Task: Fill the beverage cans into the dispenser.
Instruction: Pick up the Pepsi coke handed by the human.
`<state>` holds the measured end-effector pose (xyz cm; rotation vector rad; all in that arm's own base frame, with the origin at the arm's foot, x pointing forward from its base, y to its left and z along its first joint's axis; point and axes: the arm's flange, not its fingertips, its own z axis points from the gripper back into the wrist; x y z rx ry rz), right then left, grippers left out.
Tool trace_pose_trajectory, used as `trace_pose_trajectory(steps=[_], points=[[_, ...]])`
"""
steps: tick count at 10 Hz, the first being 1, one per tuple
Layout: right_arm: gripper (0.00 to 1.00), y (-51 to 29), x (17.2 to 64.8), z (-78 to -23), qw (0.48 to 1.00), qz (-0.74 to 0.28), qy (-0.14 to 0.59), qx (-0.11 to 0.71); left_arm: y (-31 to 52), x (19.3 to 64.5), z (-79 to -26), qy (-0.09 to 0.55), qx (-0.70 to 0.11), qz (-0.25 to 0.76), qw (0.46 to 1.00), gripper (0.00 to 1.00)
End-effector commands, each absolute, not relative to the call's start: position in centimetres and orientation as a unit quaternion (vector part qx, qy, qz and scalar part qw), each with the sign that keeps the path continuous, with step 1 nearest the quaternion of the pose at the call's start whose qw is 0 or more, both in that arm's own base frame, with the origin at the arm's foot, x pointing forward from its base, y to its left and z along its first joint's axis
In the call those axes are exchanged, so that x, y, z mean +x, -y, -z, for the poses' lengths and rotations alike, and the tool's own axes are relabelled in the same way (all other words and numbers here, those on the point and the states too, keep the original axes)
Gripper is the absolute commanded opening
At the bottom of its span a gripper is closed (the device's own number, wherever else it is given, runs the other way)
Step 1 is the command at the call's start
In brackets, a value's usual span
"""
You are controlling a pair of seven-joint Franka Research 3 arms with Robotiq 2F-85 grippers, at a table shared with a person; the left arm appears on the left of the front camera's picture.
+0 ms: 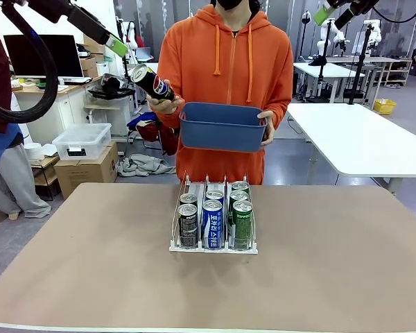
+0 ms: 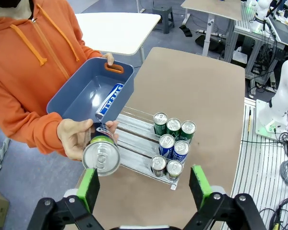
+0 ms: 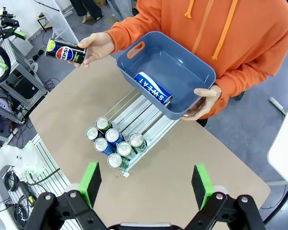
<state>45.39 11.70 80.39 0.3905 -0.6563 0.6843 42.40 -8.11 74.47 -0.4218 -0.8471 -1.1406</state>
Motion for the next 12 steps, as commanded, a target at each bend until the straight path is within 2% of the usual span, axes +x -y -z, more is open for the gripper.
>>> trace_pose_trajectory(steps=[1, 2, 4, 10, 12], points=[[1.00, -11.6, 45.3, -80.4, 0.871, -0.329, 0.313, 0.187, 8.6, 43.8, -73.2, 0.364, -0.168, 0.537, 0.743, 1.00], [1.00, -11.6, 45.3, -80.4, 0.871, -0.329, 0.313, 0.187, 9.5, 44.6, -72.1, 0.371, -0.122, 0.524, 0.757, 1.00], [1.00, -11.6, 45.3, -80.4, 0.871, -0.329, 0.313, 0.187, 9.2, 45.8, -71.4, 0.387, -0.063, 0.528, 0.754, 1.00], [1.00, -11.6, 45.3, -80.4, 0.871, -0.329, 0.313, 0.187, 9.2, 47.4, -69.5, 0.400, -0.135, 0.508, 0.751, 1.00], [1.00, -11.6, 45.3, -80.4, 0.871, -0.329, 0.313, 0.187, 9.5, 47.9, -68.9, 0.411, -0.137, 0.498, 0.751, 1.00]])
